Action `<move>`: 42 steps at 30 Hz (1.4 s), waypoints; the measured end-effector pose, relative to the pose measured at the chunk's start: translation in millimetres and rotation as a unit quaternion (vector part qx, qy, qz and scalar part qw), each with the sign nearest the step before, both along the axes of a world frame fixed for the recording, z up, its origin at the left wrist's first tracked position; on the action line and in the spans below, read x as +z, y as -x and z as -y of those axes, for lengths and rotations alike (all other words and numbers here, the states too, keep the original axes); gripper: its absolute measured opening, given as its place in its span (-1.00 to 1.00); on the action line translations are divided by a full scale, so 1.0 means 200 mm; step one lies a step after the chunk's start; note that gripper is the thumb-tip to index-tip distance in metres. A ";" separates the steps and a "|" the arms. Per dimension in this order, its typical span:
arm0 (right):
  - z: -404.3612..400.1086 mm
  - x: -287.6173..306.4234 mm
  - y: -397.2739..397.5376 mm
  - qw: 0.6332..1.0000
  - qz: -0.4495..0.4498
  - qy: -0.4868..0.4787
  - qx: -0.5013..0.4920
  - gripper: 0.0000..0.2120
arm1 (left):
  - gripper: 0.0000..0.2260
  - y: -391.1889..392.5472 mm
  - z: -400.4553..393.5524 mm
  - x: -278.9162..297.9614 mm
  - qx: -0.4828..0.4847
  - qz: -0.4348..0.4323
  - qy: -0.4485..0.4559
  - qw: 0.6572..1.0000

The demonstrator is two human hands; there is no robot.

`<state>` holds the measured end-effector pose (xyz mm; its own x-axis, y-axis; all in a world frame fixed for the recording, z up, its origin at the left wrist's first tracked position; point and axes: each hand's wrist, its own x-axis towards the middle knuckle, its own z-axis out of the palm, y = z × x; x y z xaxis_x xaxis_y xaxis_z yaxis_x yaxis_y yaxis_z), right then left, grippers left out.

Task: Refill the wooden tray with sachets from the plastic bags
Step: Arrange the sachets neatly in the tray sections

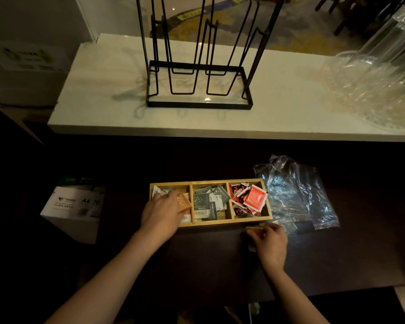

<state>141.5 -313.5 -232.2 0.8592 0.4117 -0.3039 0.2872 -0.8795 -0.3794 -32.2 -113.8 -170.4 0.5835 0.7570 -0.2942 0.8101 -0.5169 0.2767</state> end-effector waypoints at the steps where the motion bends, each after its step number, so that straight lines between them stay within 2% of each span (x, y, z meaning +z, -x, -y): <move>1: 0.01 0.00 -0.01 1.000 0.008 0.016 -0.009 -0.61 | -0.51 -0.01 0.02 -0.02 -0.014 -0.026 -0.035 0.999; 4: 0.02 0.00 0.00 0.998 0.012 0.057 0.014 -0.62 | -0.46 -0.02 0.05 -0.06 -0.038 -0.067 -0.124 0.989; 7: -0.01 0.00 0.03 0.999 0.007 0.043 0.014 -0.67 | -0.38 -0.02 0.06 -0.11 -0.052 -0.078 -0.155 0.983; 11: -0.02 -0.01 0.02 0.999 -0.020 0.013 0.023 -0.77 | -0.54 0.01 0.05 -0.13 -0.087 -0.069 -0.192 0.975; 16: -0.03 0.01 0.02 0.993 -0.098 -0.047 0.049 -0.86 | -0.62 0.06 0.05 -0.16 -0.135 -0.027 -0.218 0.966; 21: -0.10 0.10 0.06 0.968 -0.206 -0.126 0.065 -0.81 | -0.65 0.08 0.05 -0.18 -0.139 -0.025 -0.220 0.965; 25: -0.30 0.19 0.15 0.940 -0.248 -0.207 0.109 -0.68 | -0.69 0.06 0.03 -0.14 -0.078 0.024 -0.196 0.977; 29: -0.55 0.25 0.24 0.914 -0.273 -0.259 0.151 -0.63 | -0.77 0.09 -0.03 -0.10 0.073 0.137 -0.177 0.972; 32: -0.71 0.21 0.29 0.912 -0.254 -0.259 0.190 -0.70 | -0.71 0.11 -0.07 -0.11 0.110 0.211 -0.089 0.967; 35: -0.80 0.15 0.33 0.922 -0.186 -0.232 0.249 -0.69 | -0.51 0.13 -0.07 -0.14 0.048 0.219 0.015 0.974; 37: -0.81 0.11 0.34 0.927 -0.126 -0.215 0.281 -0.68 | -0.43 0.16 -0.05 -0.17 -0.030 0.154 -0.003 0.988; 39: -0.79 0.08 0.33 0.926 -0.074 -0.199 0.312 -0.73 | -0.40 0.19 -0.03 -0.22 -0.111 0.074 -0.067 0.989; 42: -0.74 0.07 0.33 0.922 -0.003 -0.179 0.344 -0.73 | -0.47 0.20 -0.01 -0.25 -0.138 0.021 -0.118 0.983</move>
